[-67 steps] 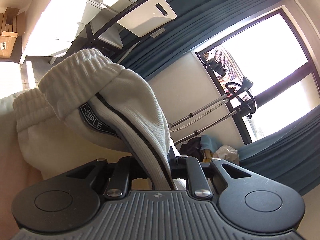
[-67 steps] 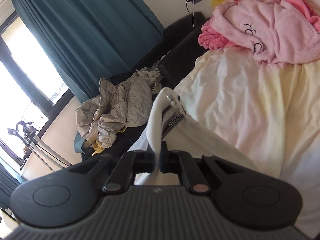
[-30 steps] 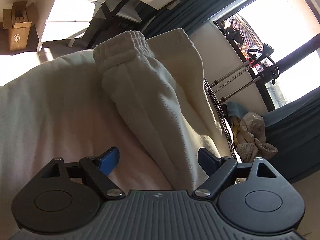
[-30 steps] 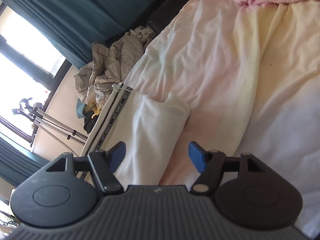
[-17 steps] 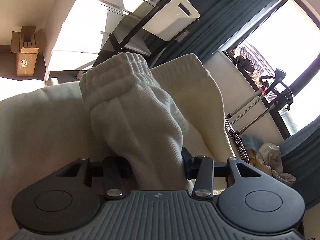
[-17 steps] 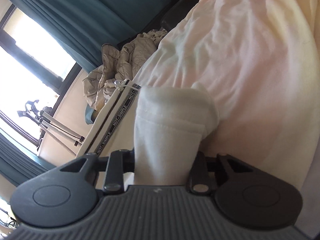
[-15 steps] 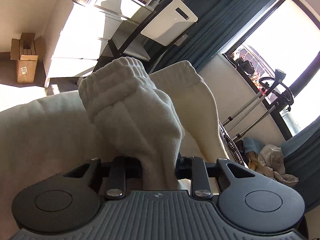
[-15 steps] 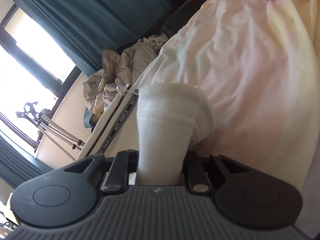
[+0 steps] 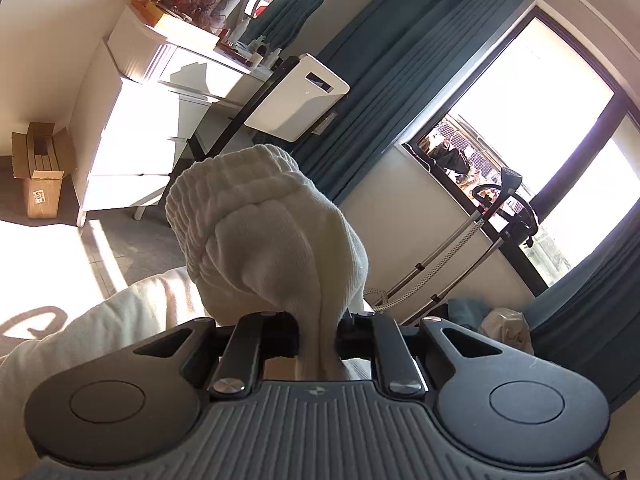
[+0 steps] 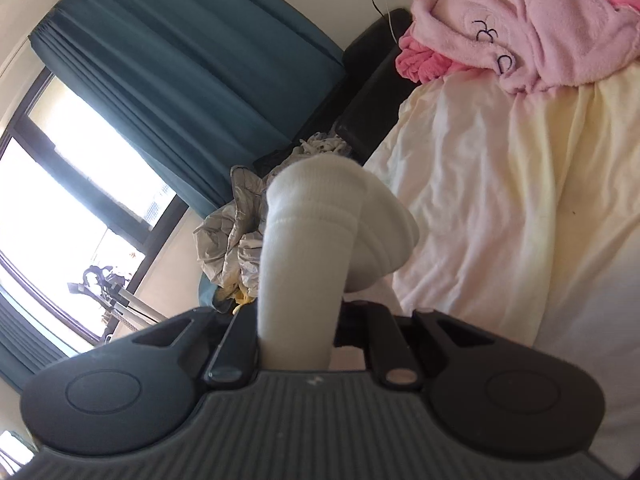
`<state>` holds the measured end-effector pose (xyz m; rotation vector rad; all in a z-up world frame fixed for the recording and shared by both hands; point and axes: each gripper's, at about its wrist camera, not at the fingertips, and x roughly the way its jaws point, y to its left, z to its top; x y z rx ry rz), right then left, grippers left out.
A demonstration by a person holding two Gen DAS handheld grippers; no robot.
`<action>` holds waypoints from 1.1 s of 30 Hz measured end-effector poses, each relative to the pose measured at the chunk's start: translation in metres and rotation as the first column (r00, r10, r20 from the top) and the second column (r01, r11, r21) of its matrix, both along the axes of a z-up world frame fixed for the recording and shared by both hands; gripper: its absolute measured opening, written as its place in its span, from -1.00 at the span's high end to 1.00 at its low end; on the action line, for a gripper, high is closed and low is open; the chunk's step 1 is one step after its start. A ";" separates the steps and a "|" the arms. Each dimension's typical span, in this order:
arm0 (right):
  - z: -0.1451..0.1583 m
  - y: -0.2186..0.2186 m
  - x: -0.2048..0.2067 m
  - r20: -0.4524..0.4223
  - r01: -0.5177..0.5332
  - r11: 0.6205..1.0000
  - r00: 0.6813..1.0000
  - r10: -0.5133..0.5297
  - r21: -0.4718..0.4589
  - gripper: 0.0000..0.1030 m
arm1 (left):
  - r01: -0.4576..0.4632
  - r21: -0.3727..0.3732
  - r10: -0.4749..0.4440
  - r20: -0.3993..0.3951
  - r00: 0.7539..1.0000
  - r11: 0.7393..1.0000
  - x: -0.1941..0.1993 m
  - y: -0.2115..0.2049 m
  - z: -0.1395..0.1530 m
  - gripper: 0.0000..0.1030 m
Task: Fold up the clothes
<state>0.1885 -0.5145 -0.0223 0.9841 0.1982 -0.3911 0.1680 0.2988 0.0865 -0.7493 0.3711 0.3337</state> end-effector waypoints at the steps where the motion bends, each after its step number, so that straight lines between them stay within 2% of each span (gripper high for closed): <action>1: 0.000 -0.001 -0.014 -0.011 0.013 1.000 1.000 -0.013 0.016 0.74 | 0.015 -0.002 -0.015 -0.017 1.000 1.000 -0.011 0.002 -0.004 0.65; 4: -0.013 -0.002 -0.050 -0.059 0.060 0.995 0.997 -0.055 0.080 0.74 | 0.051 -0.007 -0.051 -0.076 0.996 0.999 -0.039 0.005 -0.028 0.65; 7: -0.041 0.003 -0.079 -0.115 0.117 0.984 0.988 -0.102 0.131 0.74 | 0.078 0.024 -0.074 -0.116 0.990 0.997 -0.051 0.005 -0.058 0.64; 9: -0.055 0.014 -0.086 -0.155 0.130 0.990 0.981 -0.120 0.056 0.73 | 0.074 0.060 -0.066 -0.136 0.988 0.995 -0.054 0.006 -0.074 0.61; 11: -0.067 0.023 -0.090 -0.164 0.118 0.993 0.979 -0.120 -0.024 0.72 | 0.064 0.046 -0.058 -0.131 0.990 0.997 -0.057 0.011 -0.087 0.57; 13: -0.078 0.022 -0.092 -0.171 0.107 0.993 0.979 -0.113 -0.040 0.70 | 0.060 0.054 -0.051 -0.149 0.988 0.997 -0.060 0.011 -0.091 0.47; 16: -0.095 0.015 -0.096 -0.168 0.109 0.994 0.980 -0.105 0.016 0.69 | 0.089 0.095 -0.073 -0.164 0.984 0.991 -0.063 0.007 -0.092 0.33; 17: -0.100 0.014 -0.097 -0.168 0.110 0.994 0.980 -0.104 0.025 0.68 | 0.094 0.095 -0.077 -0.172 0.982 0.991 -0.065 0.007 -0.093 0.17; 18: -0.105 0.014 -0.098 -0.169 0.111 0.993 0.980 -0.104 0.028 0.67 | 0.095 0.094 -0.076 -0.183 0.980 0.991 -0.066 0.008 -0.093 -0.10; 20: -0.109 0.017 -0.098 -0.171 0.111 0.994 0.979 -0.107 0.016 0.67 | 0.065 0.145 -0.032 -0.218 0.975 0.987 -0.074 0.004 -0.092 -0.34; 21: -0.109 0.018 -0.097 -0.169 0.113 0.994 0.979 -0.111 0.005 0.66 | 0.047 0.178 -0.007 -0.221 0.975 0.983 -0.080 0.001 -0.090 -0.52; 23: -0.107 0.021 -0.096 -0.170 0.114 0.993 0.979 -0.115 -0.016 0.66 | 0.027 0.223 0.020 -0.207 0.978 0.974 -0.092 -0.004 -0.087 -0.73; 26: -0.106 0.021 -0.096 -0.173 0.112 0.993 0.978 -0.115 -0.029 0.66 | 0.020 0.273 0.035 -0.197 0.980 0.962 -0.107 -0.014 -0.072 -0.73; 30: -0.106 0.020 -0.096 -0.174 0.106 0.994 0.979 -0.110 -0.033 0.66 | 0.042 0.393 0.017 -0.144 0.989 0.919 -0.111 -0.044 -0.044 -0.76; 33: -0.102 0.022 -0.096 -0.164 0.110 0.992 0.979 -0.119 -0.060 0.65 | 0.118 0.455 -0.068 -0.126 0.990 0.883 -0.097 -0.076 -0.031 -0.79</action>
